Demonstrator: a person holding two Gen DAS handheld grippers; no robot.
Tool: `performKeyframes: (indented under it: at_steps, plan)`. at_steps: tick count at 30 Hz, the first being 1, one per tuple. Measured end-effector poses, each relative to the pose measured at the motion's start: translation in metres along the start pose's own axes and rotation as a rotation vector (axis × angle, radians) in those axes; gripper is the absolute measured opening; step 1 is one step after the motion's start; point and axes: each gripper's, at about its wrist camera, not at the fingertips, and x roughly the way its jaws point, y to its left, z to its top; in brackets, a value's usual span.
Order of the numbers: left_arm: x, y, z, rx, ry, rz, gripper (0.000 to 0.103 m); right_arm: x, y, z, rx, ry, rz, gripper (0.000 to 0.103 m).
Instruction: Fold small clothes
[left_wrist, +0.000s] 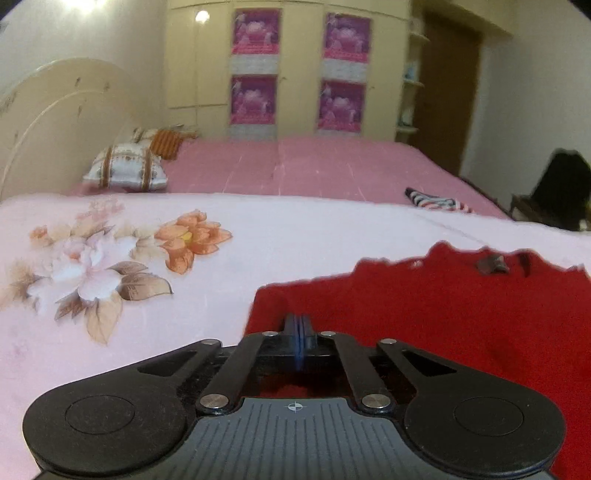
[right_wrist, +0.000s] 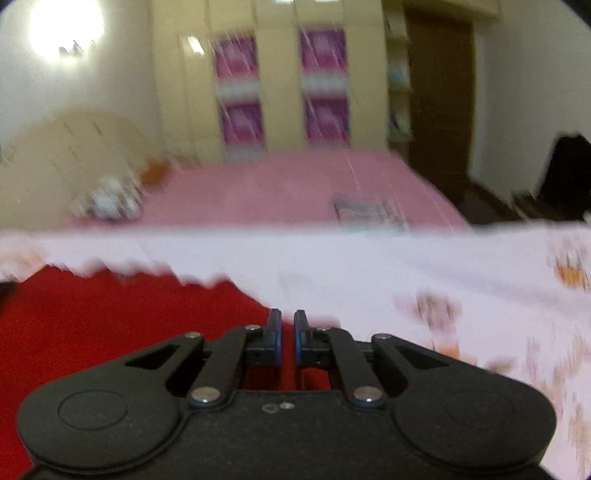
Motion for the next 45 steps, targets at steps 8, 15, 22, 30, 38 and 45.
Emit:
performKeyframes:
  at_steps: [8, 15, 22, 30, 38, 45]
  plan:
    - [-0.038, -0.007, 0.010, -0.046, -0.107, -0.057, 0.018, -0.015, 0.011, 0.003, -0.024, -0.072, -0.042, 0.032]
    - [-0.020, -0.119, 0.017, 0.154, -0.034, -0.291, 0.045, -0.005, 0.083, 0.015, -0.098, -0.055, 0.222, 0.029]
    - [-0.006, -0.040, -0.005, 0.098, -0.002, -0.167, 0.058, 0.021, 0.062, 0.000, -0.133, 0.023, 0.049, 0.025]
    - [-0.039, -0.073, 0.004, 0.148, -0.091, -0.147, 0.058, -0.006, 0.027, 0.008, 0.055, -0.012, 0.037, 0.029]
    - [-0.048, -0.131, -0.040, 0.217, 0.042, -0.227, 0.060, -0.046, 0.091, -0.032, -0.137, -0.035, 0.176, 0.026]
    - [-0.050, -0.125, -0.038, 0.248, -0.001, -0.199, 0.064, -0.038, 0.108, -0.052, -0.295, -0.020, 0.113, 0.027]
